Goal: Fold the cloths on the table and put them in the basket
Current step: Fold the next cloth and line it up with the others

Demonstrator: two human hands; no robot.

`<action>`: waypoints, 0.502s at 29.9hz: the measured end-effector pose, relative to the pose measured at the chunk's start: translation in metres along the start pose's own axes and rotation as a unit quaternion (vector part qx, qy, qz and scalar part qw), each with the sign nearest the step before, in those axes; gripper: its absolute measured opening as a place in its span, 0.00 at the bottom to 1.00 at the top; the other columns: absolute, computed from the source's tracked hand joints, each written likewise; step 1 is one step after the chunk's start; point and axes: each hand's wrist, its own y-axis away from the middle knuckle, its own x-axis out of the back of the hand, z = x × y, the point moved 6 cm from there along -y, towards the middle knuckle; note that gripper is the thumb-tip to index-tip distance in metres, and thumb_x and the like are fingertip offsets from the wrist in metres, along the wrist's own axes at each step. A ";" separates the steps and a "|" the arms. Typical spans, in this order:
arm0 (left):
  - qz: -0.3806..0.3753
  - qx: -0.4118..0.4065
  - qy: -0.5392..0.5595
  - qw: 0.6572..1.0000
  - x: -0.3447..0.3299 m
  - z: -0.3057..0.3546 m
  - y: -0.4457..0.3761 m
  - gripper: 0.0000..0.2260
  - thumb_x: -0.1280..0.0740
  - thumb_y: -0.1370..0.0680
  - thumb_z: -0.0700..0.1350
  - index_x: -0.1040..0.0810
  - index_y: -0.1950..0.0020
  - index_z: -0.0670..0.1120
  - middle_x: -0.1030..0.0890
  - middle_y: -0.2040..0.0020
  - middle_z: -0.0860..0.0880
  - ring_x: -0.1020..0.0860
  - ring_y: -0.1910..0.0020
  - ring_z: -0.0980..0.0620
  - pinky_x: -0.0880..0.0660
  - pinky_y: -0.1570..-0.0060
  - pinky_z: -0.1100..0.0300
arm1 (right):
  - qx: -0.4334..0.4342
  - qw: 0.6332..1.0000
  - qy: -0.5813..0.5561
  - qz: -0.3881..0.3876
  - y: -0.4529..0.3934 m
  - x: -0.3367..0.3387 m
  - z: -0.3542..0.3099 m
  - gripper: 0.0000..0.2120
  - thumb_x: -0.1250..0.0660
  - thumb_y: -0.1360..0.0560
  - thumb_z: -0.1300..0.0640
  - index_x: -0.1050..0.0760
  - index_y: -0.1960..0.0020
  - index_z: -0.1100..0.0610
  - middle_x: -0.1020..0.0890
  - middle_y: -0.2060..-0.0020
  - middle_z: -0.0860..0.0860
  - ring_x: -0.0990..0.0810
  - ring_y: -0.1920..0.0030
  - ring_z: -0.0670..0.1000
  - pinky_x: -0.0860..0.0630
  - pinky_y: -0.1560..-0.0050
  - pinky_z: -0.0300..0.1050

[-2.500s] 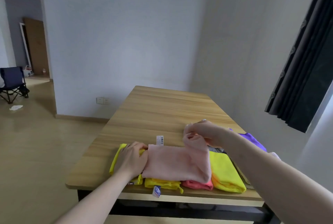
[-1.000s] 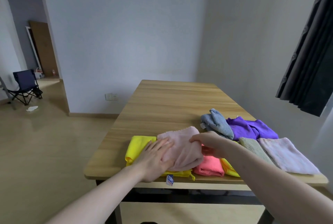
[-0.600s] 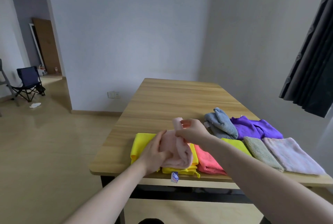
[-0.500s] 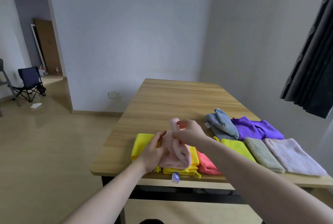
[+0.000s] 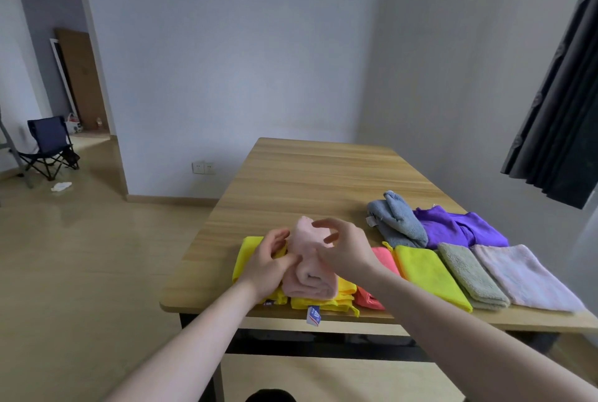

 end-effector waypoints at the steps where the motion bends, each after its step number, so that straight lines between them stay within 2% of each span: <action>1: 0.002 0.005 -0.010 1.000 0.001 -0.001 0.000 0.28 0.27 0.32 0.49 0.27 0.33 0.56 0.24 0.36 0.61 0.27 0.36 0.65 0.30 0.38 0.65 | 0.002 1.000 0.013 -0.006 0.003 -0.003 0.006 0.22 0.32 0.28 0.55 0.22 0.34 0.45 0.19 0.40 0.46 0.20 0.46 0.43 0.24 0.54 0.36; 3: 0.003 0.006 -0.028 1.000 0.001 0.000 0.001 0.27 0.28 0.34 0.47 0.26 0.36 0.58 0.23 0.37 0.61 0.27 0.35 0.64 0.30 0.36 0.63 | -0.001 0.999 0.038 -0.023 0.009 -0.010 0.017 0.25 0.30 0.27 0.47 0.25 0.30 0.46 0.23 0.35 0.48 0.24 0.37 0.48 0.24 0.42 0.43; 5: -0.003 0.003 -0.046 0.999 0.000 0.002 0.002 0.27 0.30 0.35 0.46 0.25 0.37 0.59 0.22 0.37 0.59 0.26 0.34 0.63 0.29 0.34 0.61 | -0.016 0.998 0.044 -0.033 0.012 -0.018 0.027 0.33 0.28 0.29 0.39 0.29 0.27 0.47 0.26 0.32 0.47 0.26 0.33 0.49 0.26 0.37 0.45; 8: -0.009 0.009 -0.055 0.998 0.001 0.002 0.002 0.26 0.32 0.34 0.45 0.25 0.36 0.59 0.22 0.36 0.57 0.27 0.32 0.60 0.30 0.30 0.57 | -0.055 0.998 0.020 -0.039 0.014 -0.028 0.037 0.41 0.28 0.32 0.33 0.34 0.25 0.49 0.26 0.32 0.47 0.26 0.34 0.48 0.25 0.37 0.46; 10: -0.013 0.013 -0.059 0.998 0.000 0.004 0.002 0.25 0.32 0.32 0.45 0.26 0.35 0.59 0.22 0.35 0.57 0.27 0.32 0.60 0.30 0.31 0.58 | -0.087 0.996 -0.010 -0.032 0.015 -0.032 0.043 0.44 0.28 0.34 0.31 0.34 0.25 0.50 0.23 0.34 0.47 0.24 0.36 0.48 0.24 0.36 0.48; 15: -0.031 0.038 -0.072 0.996 -0.007 0.008 0.000 0.31 0.33 0.33 0.47 0.28 0.29 0.52 0.23 0.35 0.55 0.27 0.33 0.57 0.31 0.35 0.61 | -0.117 0.992 -0.047 -0.020 0.016 -0.034 0.050 0.38 0.26 0.35 0.33 0.28 0.31 0.51 0.21 0.41 0.46 0.23 0.41 0.47 0.24 0.40 0.46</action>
